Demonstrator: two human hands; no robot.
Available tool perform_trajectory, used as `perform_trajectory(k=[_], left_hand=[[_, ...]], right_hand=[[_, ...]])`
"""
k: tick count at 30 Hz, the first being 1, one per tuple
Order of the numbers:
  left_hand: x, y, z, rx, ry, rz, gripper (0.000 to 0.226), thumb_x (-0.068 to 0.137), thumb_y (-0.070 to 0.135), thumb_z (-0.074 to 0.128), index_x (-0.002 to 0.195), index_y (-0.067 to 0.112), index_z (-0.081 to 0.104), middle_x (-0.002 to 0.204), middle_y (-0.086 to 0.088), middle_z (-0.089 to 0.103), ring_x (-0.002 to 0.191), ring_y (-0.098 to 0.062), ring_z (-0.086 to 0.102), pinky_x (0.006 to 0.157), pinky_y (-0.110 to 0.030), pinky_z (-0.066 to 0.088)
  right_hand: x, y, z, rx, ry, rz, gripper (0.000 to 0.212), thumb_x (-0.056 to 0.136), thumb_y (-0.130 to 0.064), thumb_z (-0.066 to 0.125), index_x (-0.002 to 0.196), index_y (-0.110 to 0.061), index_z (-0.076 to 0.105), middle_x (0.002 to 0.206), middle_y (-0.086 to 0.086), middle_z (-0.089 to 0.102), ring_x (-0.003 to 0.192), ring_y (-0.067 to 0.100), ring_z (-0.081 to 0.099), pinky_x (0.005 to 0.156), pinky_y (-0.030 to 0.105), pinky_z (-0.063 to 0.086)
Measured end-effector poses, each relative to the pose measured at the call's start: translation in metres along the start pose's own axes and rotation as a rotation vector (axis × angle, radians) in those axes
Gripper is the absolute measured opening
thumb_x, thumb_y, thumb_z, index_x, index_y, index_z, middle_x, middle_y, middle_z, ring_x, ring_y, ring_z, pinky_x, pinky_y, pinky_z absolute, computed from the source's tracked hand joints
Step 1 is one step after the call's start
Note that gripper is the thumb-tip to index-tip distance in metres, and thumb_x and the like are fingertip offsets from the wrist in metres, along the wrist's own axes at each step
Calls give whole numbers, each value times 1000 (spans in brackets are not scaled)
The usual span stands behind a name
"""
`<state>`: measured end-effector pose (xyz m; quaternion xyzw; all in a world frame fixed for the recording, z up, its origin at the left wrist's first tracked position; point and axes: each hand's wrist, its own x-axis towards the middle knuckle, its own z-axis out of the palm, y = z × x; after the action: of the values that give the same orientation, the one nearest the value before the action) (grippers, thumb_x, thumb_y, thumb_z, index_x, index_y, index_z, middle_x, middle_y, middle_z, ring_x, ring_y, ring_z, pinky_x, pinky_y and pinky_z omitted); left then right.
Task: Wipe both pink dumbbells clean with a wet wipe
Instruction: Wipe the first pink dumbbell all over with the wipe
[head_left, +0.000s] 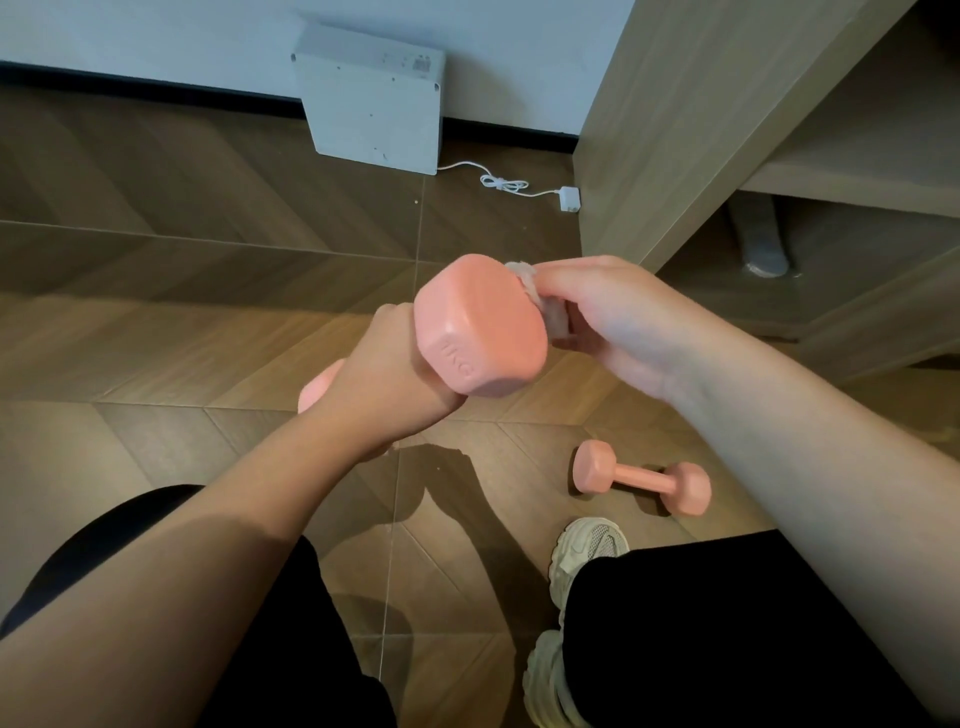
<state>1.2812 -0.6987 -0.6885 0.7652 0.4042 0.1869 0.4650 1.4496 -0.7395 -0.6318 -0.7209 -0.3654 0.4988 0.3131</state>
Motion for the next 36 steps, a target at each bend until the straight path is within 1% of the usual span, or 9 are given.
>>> perform_trajectory(k=[4,7,11,17,21,27,30,33,36], left_hand=[[2,1,5,4,85,-61,20,68,26,55,74,6,60,69,-13,62,70,-35,60,66,-53,56],[-3,6,9,-151,46,-104,16,65,27,66,71,23,52,64,8,58,63,-11,58,65,-33,49],[-3,9,13,223,-62,33,14,82,10,66,73,16,57,64,-1,59,60,-16,58,53,-31,46],[2,-1,4,166,32,-70,31,69,29,57,90,8,65,81,-10,67,76,-27,65,70,-45,57],[4,-3,7,306,-21,-22,4,85,16,64,83,14,61,71,0,61,68,-17,61,58,-31,50],[4,3,6,394,-39,-5,27,84,20,67,69,27,46,61,9,50,59,-12,54,51,-24,38],[7,0,3,383,-73,-56,11,85,21,61,75,19,56,68,-1,58,65,-18,60,56,-33,50],[7,3,4,280,-154,-24,26,72,32,49,78,9,60,70,-9,62,67,-28,63,64,-46,55],[4,8,9,114,-293,-115,25,77,26,55,74,1,57,61,-10,61,54,-27,57,51,-39,51]], right_hand=[[-1,1,2,-43,43,-15,23,95,-24,56,88,-24,78,81,-13,72,73,1,63,97,30,44],[-2,-1,6,6,55,-31,21,96,-22,56,99,-28,77,91,-16,73,83,0,64,95,28,48],[-4,-5,2,-44,-9,-100,23,99,-22,52,107,-26,73,103,-12,71,90,0,62,80,18,47],[-1,2,-6,-79,13,-57,22,98,-25,54,89,-35,71,73,-30,65,65,-24,55,63,4,39],[1,4,-1,-72,31,-63,22,99,-23,53,101,-30,73,87,-26,67,74,-20,58,62,4,39],[2,2,0,-196,25,-191,23,101,-26,49,107,-31,71,99,-24,66,91,-12,59,73,3,43],[4,9,-1,-188,21,-122,21,100,-27,52,103,-31,72,91,-29,62,79,-17,57,57,-5,37],[2,11,1,-186,24,-198,23,100,-24,52,104,-33,72,96,-29,65,87,-19,57,65,-2,40],[1,8,5,-269,-2,-263,28,102,-21,46,108,-29,73,109,-19,68,103,-9,57,78,7,40]])
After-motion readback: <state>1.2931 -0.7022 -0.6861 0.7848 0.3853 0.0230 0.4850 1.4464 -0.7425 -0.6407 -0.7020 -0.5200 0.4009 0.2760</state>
